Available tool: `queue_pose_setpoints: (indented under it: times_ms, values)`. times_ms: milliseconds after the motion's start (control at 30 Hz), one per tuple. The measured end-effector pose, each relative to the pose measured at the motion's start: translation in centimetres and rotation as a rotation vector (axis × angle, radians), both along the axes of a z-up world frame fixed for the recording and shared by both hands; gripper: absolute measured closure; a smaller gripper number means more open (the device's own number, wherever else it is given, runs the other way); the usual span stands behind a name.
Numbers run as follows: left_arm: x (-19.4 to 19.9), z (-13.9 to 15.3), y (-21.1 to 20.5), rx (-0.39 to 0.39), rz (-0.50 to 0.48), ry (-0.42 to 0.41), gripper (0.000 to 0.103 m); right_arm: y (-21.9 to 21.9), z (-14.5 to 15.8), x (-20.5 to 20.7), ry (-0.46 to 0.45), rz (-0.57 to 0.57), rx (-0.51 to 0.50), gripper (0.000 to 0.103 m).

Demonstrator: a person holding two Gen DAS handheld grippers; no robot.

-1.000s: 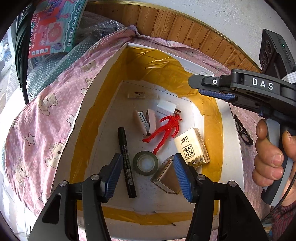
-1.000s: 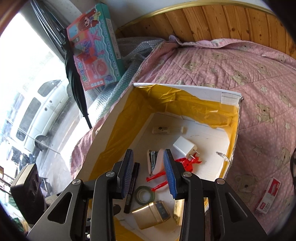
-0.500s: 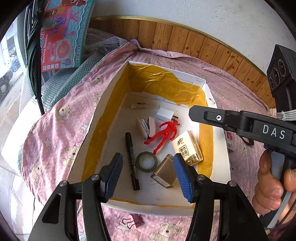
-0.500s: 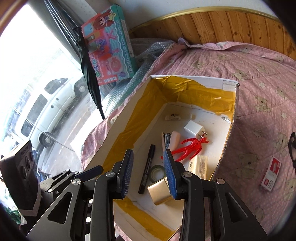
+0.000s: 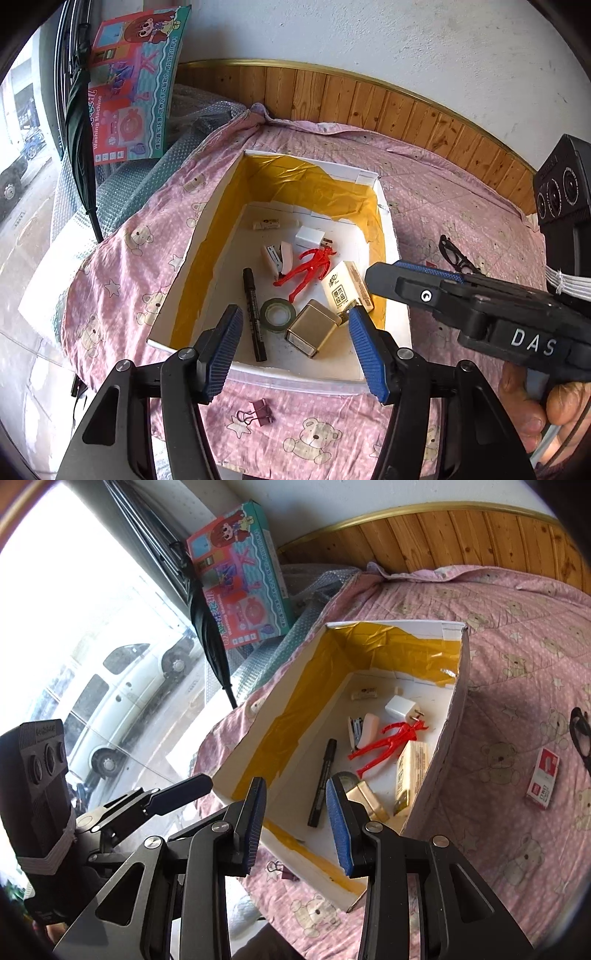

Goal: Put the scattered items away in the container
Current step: 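Lift both open tools from the box and move toward the staples box and glasses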

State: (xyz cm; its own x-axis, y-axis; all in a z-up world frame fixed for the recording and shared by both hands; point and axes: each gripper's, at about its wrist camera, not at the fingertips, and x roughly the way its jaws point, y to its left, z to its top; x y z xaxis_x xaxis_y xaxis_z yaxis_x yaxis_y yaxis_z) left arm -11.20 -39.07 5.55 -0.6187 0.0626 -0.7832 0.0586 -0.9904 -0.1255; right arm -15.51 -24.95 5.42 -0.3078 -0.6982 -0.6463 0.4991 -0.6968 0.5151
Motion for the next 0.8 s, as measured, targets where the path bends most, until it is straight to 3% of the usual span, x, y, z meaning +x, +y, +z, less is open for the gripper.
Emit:
queue_pose_setpoints:
  times_ms: [100, 467, 800]
  values:
    - [0.9, 0.1, 0.6, -0.027, -0.006, -0.002, 0.042, 0.7, -0.2, 1.2, -0.004, -0.006, -0.012, 0.066]
    - [3.4, 0.1, 1.8, -0.012, 0.003, -0.014, 0.041, 5.4, -0.3, 4.5, -0.013, -0.063, -0.072, 0.066]
    - [3.2, -0.3, 7.2, -0.016, -0.084, -0.028, 0.039, 12.4, -2.3, 6.2, -0.057, -0.173, -0.116, 0.066]
